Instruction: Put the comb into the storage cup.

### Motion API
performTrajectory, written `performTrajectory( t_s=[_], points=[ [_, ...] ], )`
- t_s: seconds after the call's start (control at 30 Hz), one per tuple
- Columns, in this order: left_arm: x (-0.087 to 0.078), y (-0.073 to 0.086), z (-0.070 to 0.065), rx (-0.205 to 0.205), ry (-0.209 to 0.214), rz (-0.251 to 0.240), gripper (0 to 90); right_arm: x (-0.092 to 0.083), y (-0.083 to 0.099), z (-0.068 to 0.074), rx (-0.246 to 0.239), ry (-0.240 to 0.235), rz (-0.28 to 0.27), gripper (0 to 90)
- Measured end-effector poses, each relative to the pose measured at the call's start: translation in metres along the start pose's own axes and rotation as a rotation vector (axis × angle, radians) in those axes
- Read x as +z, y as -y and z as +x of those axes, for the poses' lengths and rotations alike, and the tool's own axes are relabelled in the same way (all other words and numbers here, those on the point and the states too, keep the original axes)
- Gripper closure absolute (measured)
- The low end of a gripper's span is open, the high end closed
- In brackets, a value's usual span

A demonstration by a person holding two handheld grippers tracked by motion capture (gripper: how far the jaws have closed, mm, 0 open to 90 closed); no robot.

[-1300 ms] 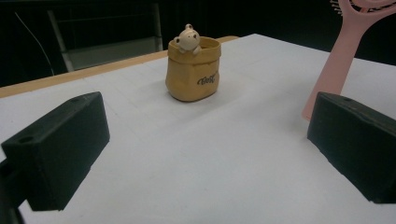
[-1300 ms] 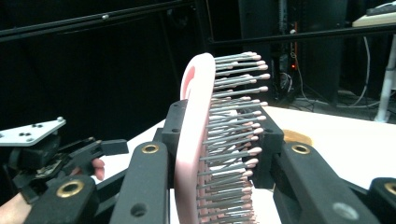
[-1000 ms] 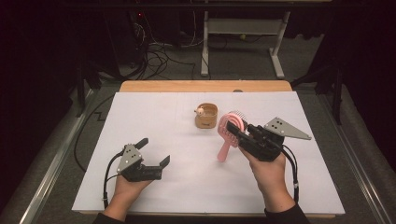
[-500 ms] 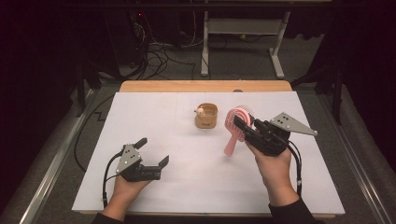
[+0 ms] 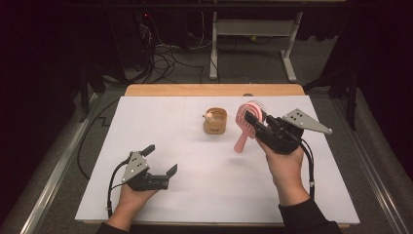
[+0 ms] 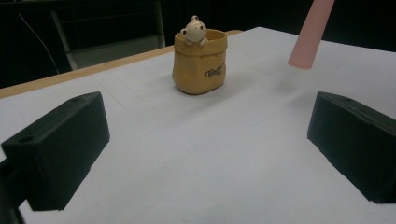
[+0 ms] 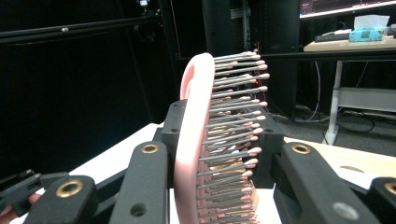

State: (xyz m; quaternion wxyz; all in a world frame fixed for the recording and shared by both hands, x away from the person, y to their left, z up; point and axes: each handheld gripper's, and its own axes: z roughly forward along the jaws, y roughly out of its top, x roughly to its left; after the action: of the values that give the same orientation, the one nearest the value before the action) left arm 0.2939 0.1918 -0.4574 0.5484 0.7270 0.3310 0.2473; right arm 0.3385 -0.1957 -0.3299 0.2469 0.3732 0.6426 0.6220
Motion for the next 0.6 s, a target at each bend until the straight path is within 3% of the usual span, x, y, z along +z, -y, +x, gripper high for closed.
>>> performTrajectory(
  t_s=[0.6],
  points=[
    [0.001, 0.000, -0.003, 0.018, 0.013, -0.005, 0.0, 0.019, -0.021, -0.001, -0.012, 0.028, -0.055, 66.6]
  ],
)
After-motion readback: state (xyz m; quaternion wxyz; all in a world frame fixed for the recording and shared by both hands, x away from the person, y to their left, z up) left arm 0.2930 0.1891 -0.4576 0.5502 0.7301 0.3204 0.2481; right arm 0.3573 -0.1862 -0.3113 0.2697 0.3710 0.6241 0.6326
